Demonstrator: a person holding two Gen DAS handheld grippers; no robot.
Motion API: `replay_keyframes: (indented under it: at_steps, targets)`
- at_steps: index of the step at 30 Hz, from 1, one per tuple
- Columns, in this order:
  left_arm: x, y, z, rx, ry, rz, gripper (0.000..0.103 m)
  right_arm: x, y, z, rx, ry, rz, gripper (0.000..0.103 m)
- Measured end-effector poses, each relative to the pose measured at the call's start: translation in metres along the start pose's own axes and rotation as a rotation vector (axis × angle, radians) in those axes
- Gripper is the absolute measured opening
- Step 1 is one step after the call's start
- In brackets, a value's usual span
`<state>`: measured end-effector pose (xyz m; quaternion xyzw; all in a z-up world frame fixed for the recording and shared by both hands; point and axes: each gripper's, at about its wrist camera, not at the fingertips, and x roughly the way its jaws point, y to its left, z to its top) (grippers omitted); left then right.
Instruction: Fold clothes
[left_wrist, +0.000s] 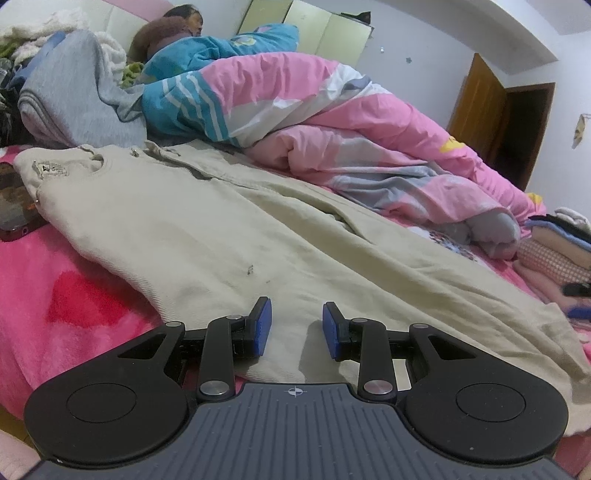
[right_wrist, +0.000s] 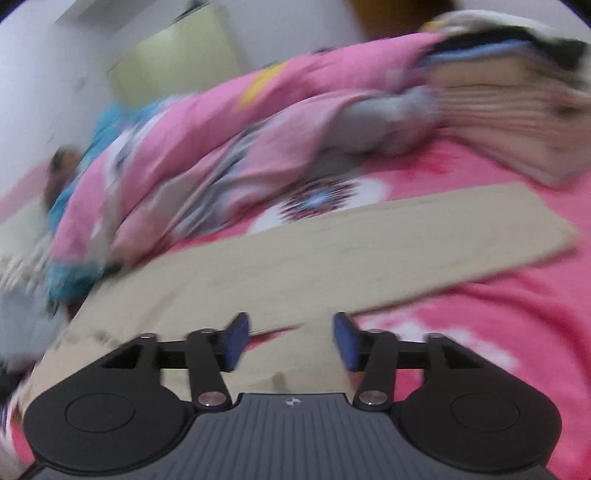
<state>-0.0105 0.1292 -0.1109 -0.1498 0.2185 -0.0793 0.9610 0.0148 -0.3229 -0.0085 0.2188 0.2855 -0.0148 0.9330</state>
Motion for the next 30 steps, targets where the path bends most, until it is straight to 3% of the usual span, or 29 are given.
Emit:
replay_keyframes:
  at_steps: [5,7,8,9,19,22,25,27,30]
  targets:
    - [0.0,-0.001,0.0,0.004,-0.001,0.007,0.031,0.001,-0.031,-0.026,0.076,0.125,-0.01,0.058]
    - [0.0,-0.001,-0.001,0.007,-0.002,0.008,0.031,0.002,-0.025,-0.034,0.051,0.136,0.022,0.033]
    - [0.0,-0.001,-0.001,0.009,-0.004,0.008,0.031,0.001,-0.019,-0.036,0.027,0.132,0.045,0.007]
    - [0.0,-0.001,-0.001,0.012,-0.005,0.009,0.031,0.0,-0.01,-0.037,0.004,0.121,0.069,0.002]
    - [-0.001,-0.004,-0.004,0.035,-0.017,0.022,0.031,0.02,0.144,-0.046,-0.223,0.11,0.477,0.002]
    - [-0.001,-0.004,-0.004,0.039,-0.019,0.02,0.031,0.037,0.185,-0.077,-0.317,0.195,0.519,0.006]
    - [-0.001,-0.003,-0.004,0.042,-0.019,0.02,0.031,0.052,0.201,-0.107,-0.396,0.322,0.525,0.018]
    - [-0.002,-0.003,-0.004,0.04,-0.019,0.019,0.031,0.043,0.196,-0.115,-0.405,0.337,0.555,0.031]
    - [-0.002,-0.004,-0.004,0.036,-0.018,0.021,0.031,0.02,0.181,-0.106,-0.383,0.306,0.654,0.041]
